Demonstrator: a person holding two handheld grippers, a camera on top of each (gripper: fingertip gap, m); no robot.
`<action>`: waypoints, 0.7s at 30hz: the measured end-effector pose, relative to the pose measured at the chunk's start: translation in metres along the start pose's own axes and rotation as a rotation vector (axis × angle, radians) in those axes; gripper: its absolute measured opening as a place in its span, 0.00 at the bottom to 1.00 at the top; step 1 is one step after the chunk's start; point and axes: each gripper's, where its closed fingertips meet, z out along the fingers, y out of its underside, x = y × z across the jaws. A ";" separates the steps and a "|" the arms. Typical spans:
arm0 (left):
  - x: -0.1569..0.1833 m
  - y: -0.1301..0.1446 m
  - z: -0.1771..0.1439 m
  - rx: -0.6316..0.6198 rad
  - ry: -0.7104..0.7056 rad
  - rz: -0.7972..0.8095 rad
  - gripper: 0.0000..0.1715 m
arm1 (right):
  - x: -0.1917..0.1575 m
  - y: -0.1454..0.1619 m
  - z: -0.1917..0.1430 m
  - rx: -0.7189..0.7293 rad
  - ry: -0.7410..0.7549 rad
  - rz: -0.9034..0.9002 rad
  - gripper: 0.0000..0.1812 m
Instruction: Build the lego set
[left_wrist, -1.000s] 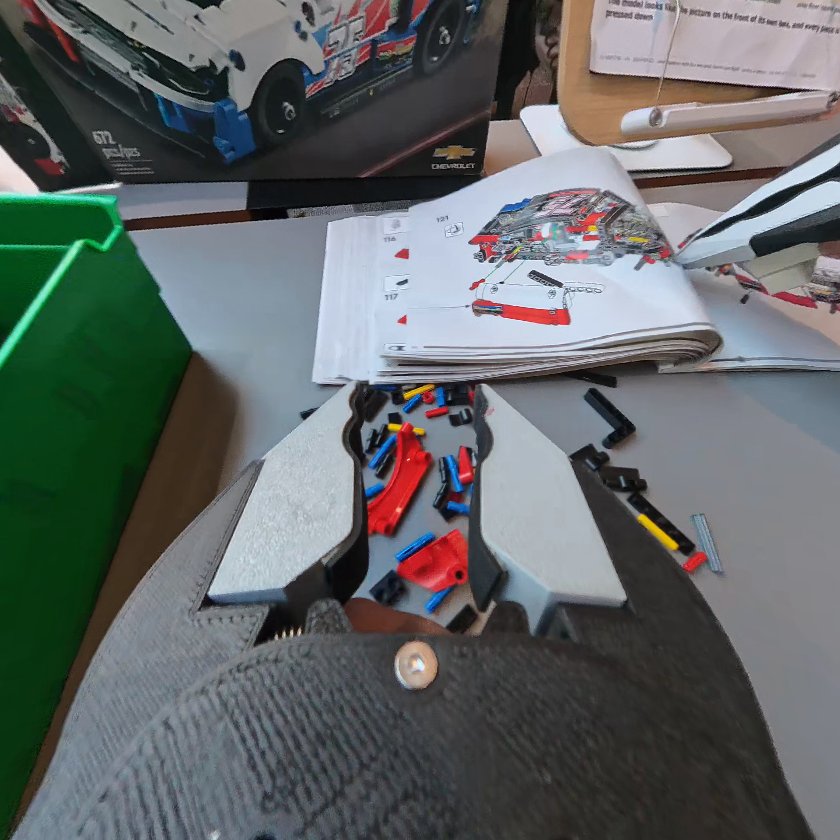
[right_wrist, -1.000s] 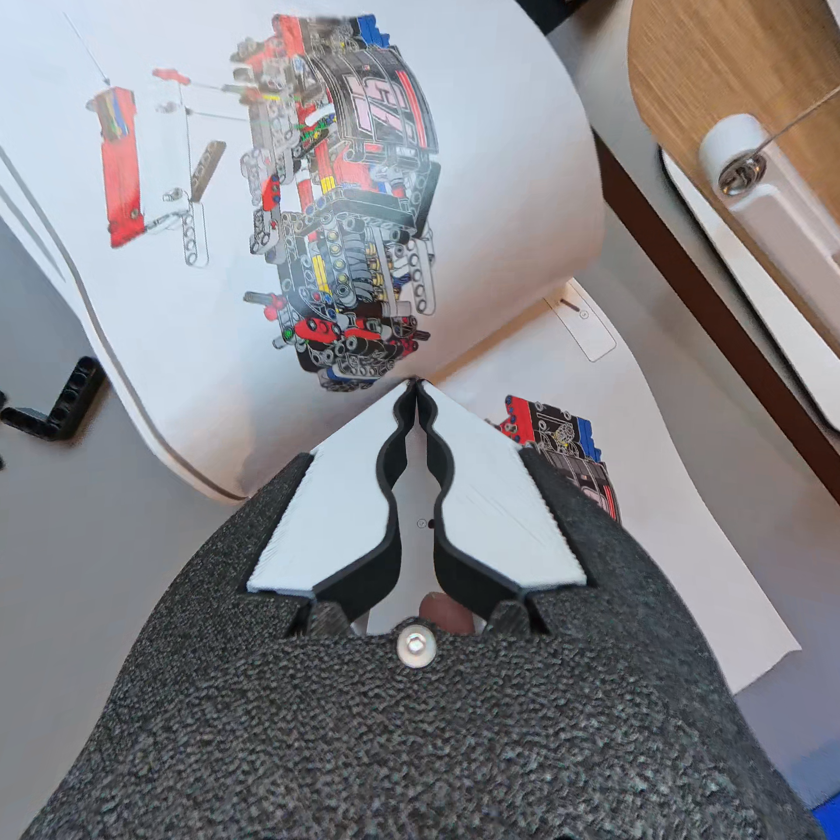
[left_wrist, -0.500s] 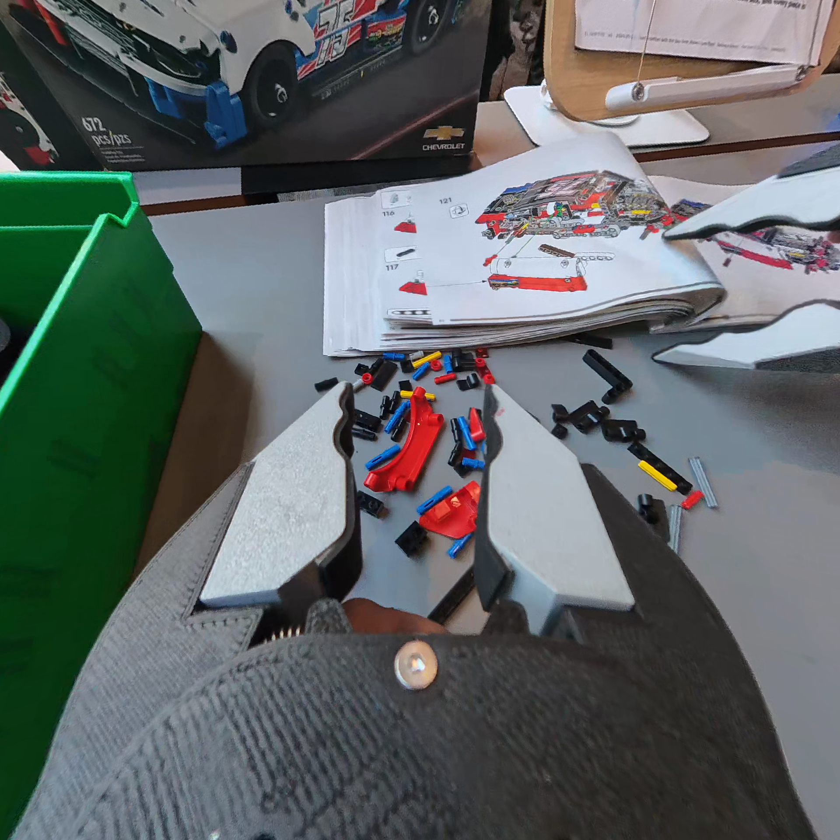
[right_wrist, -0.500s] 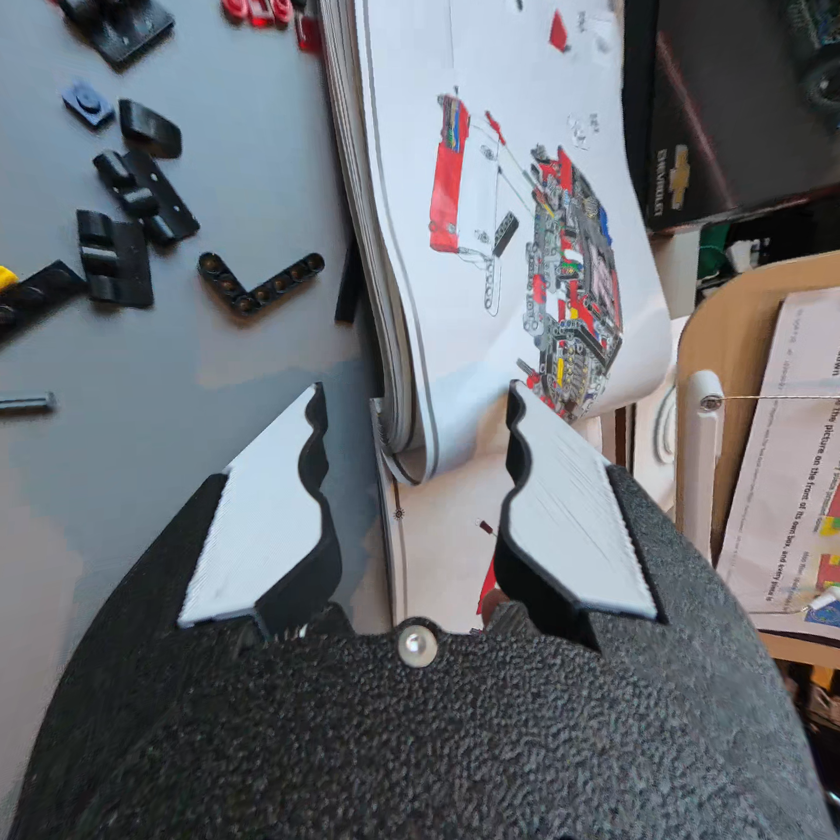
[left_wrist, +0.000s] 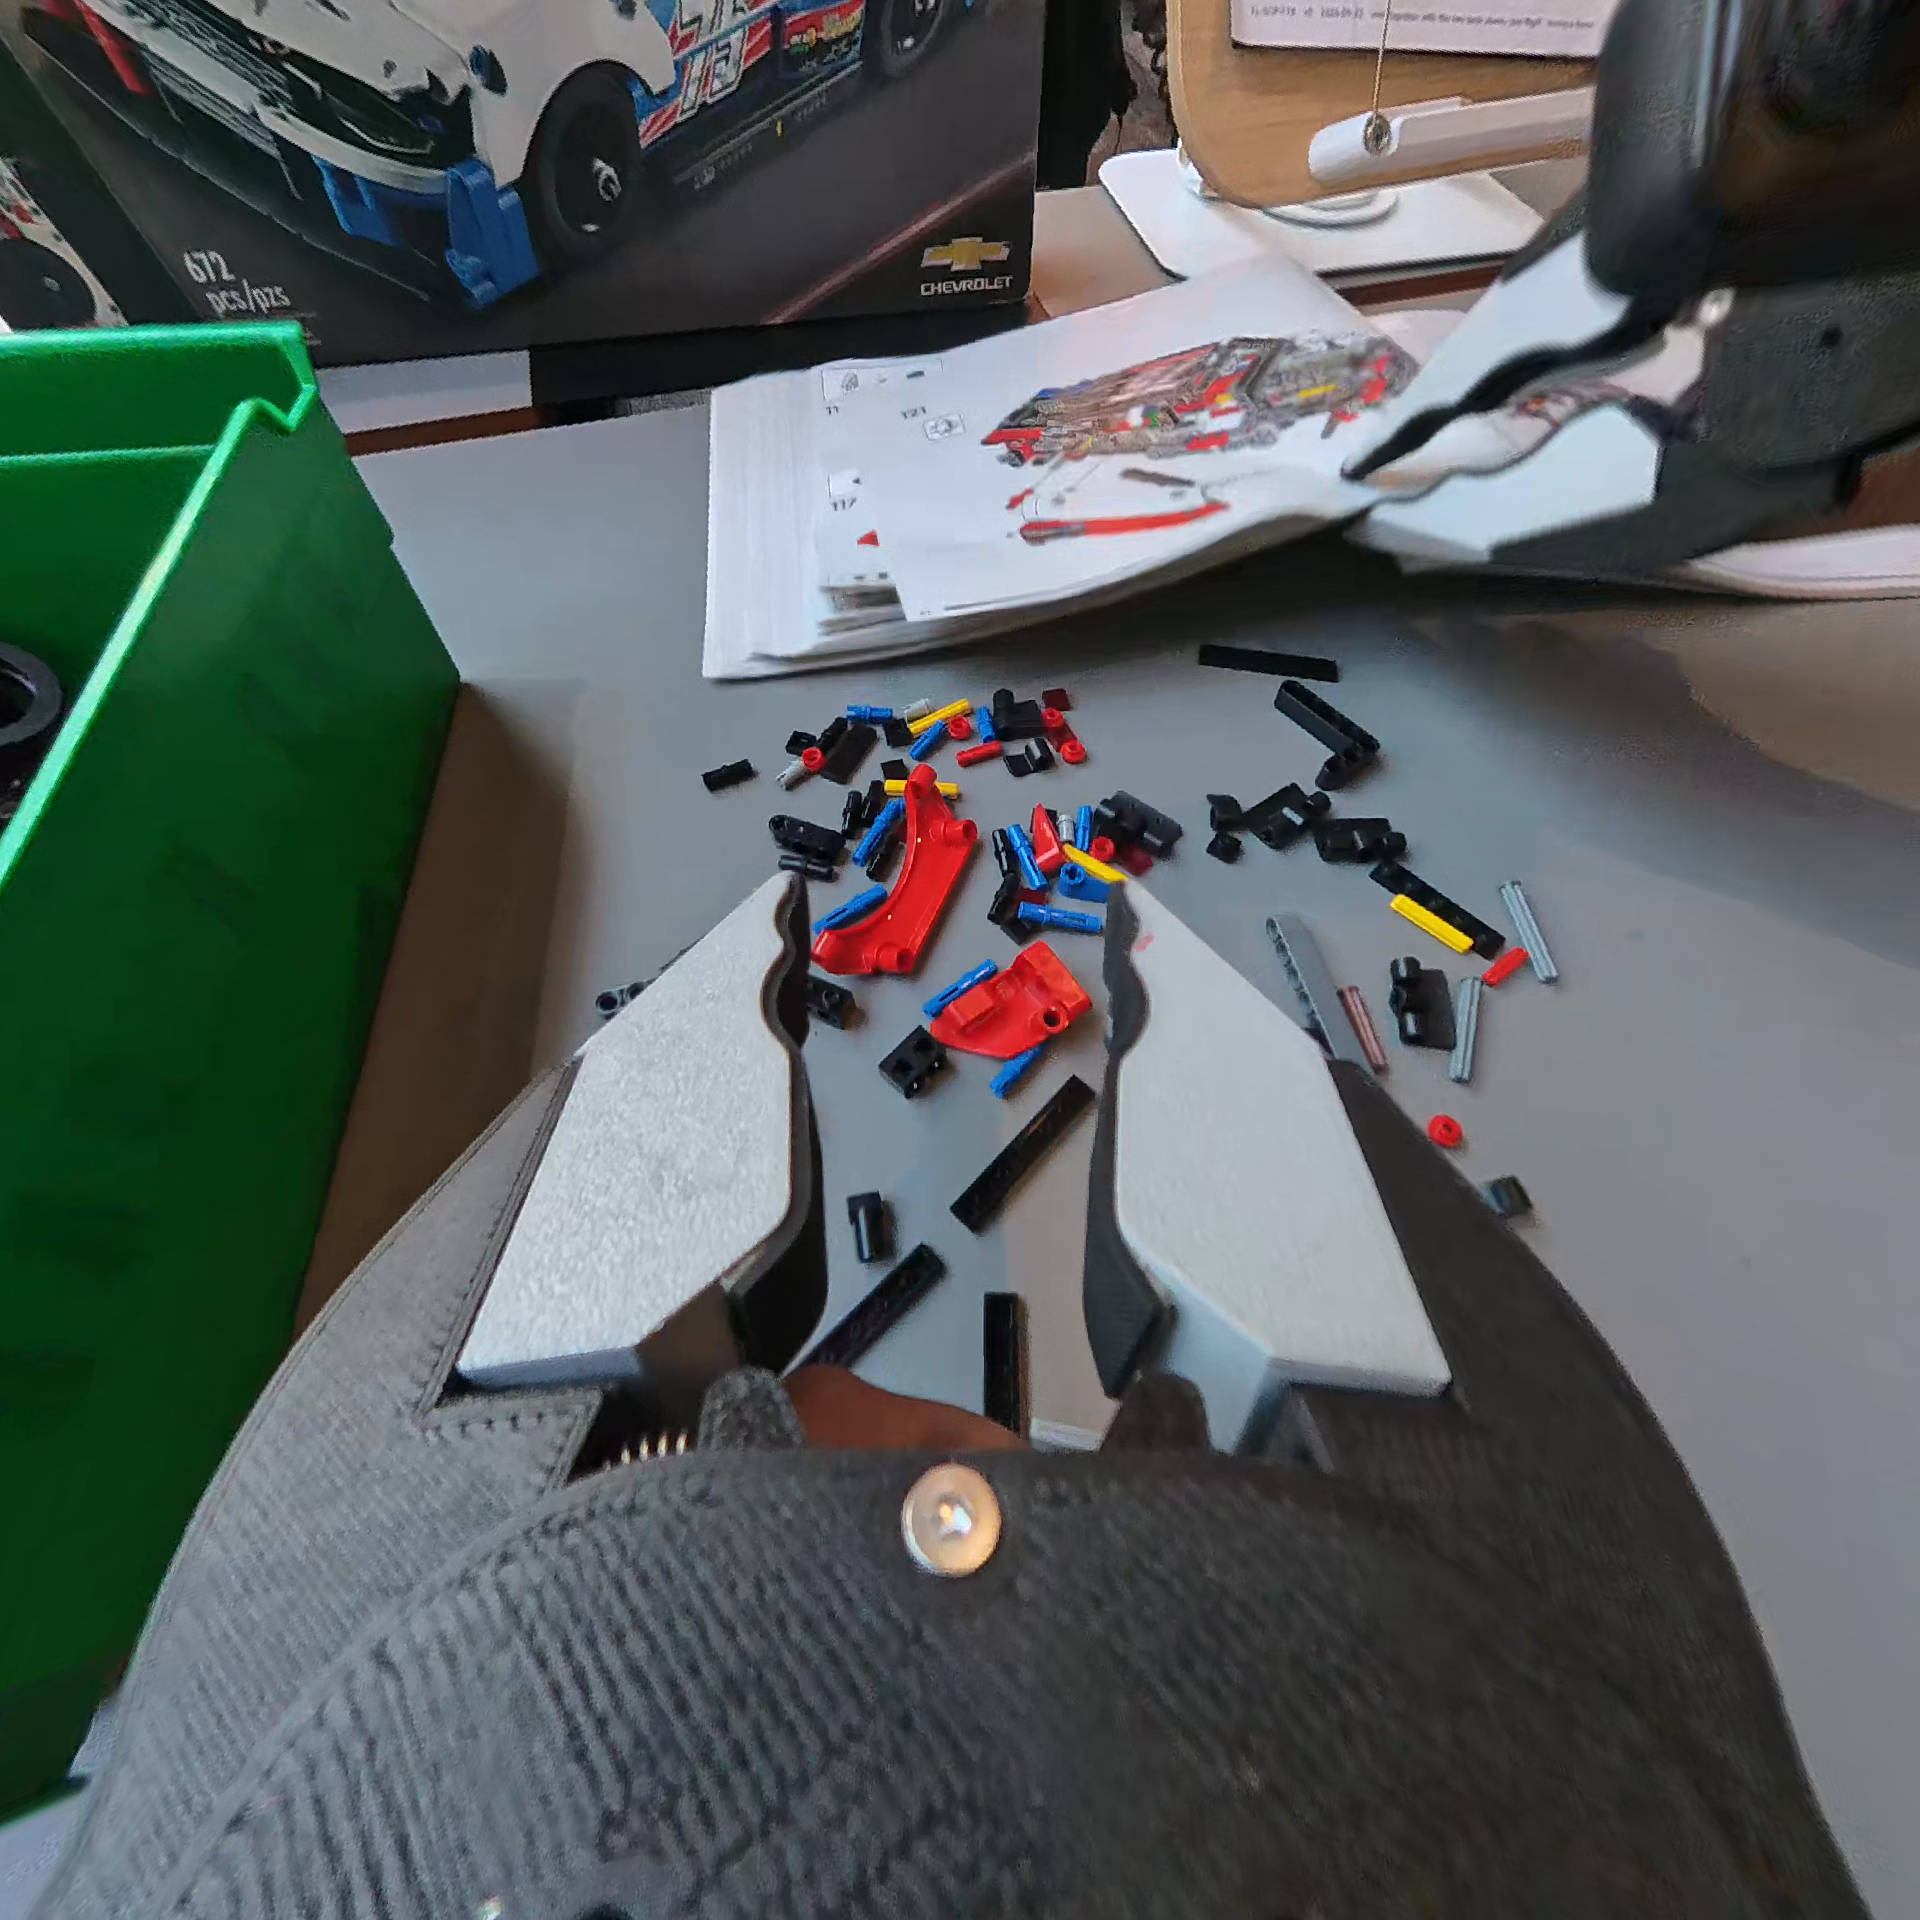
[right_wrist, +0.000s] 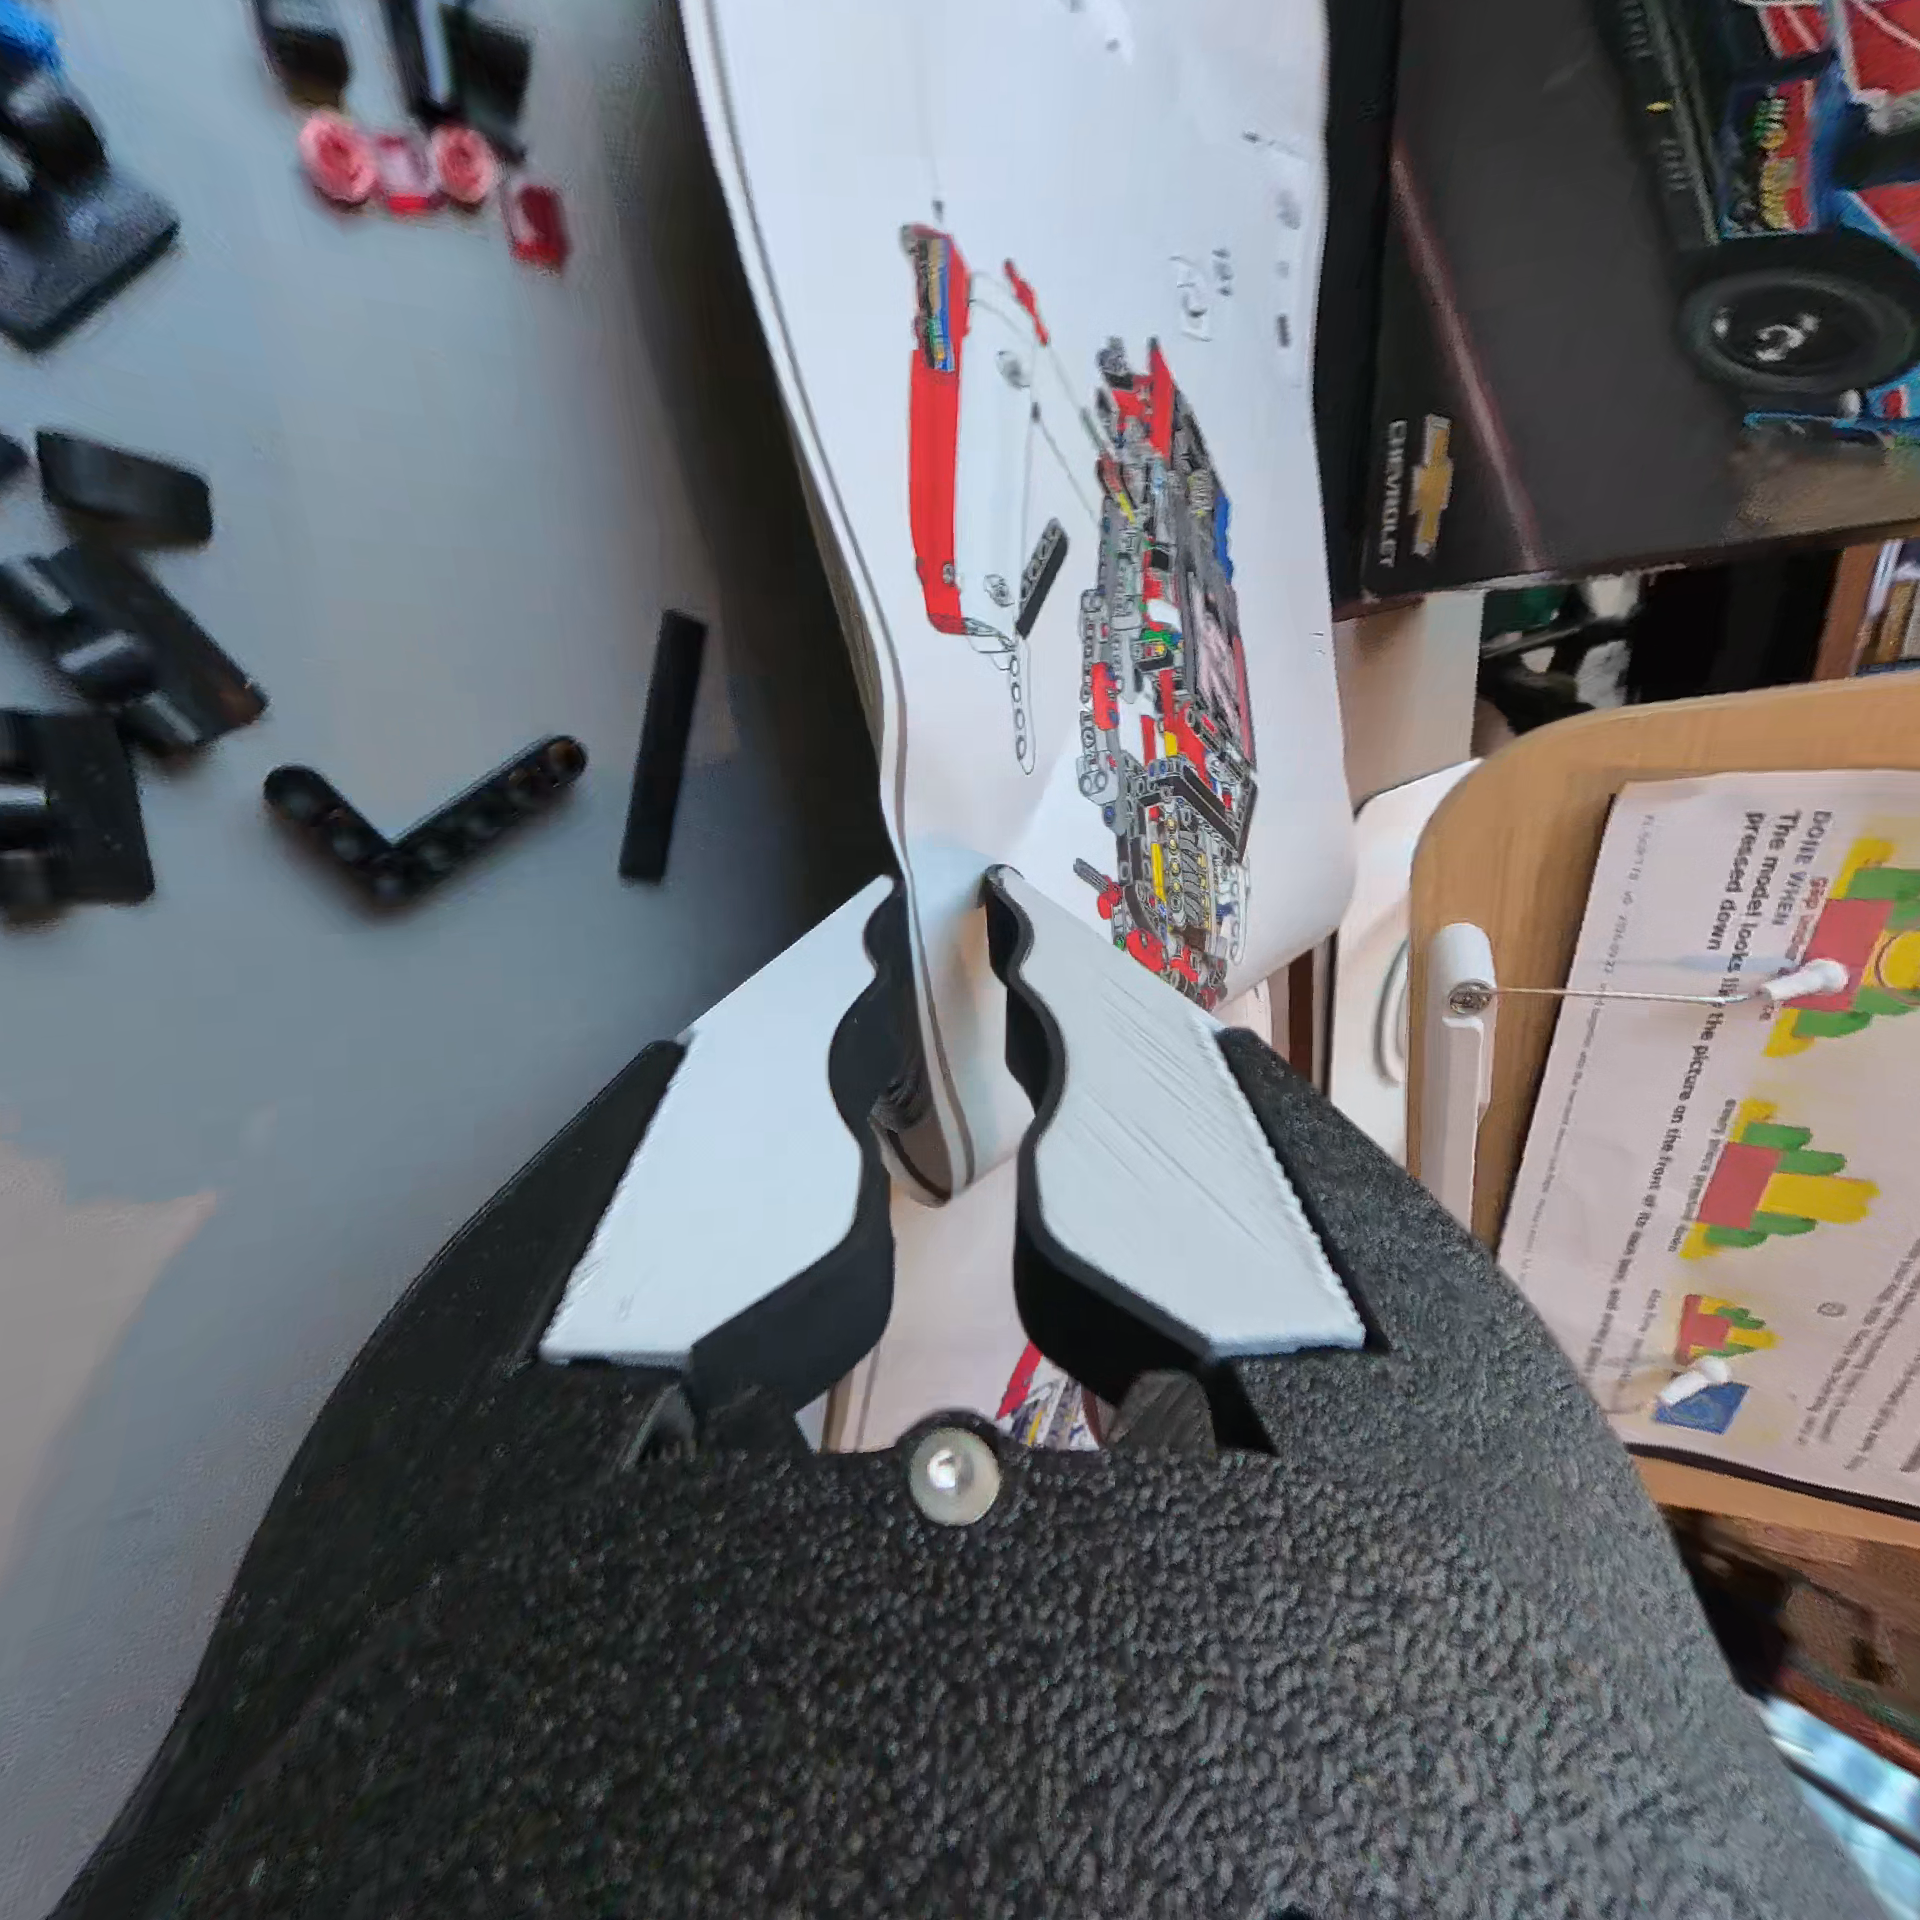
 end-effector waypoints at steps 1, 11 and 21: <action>0.000 0.002 -0.004 0.000 0.000 0.001 0.32 | 0.008 -0.003 -0.003 0.017 -0.009 0.050 0.06; -0.005 0.031 -0.029 -0.033 -0.006 -0.026 0.31 | 0.029 -0.006 -0.003 -0.021 -0.123 0.176 0.07; 0.009 0.025 -0.042 -0.013 0.032 0.002 0.31 | -0.030 -0.002 -0.024 0.116 -0.459 0.359 0.16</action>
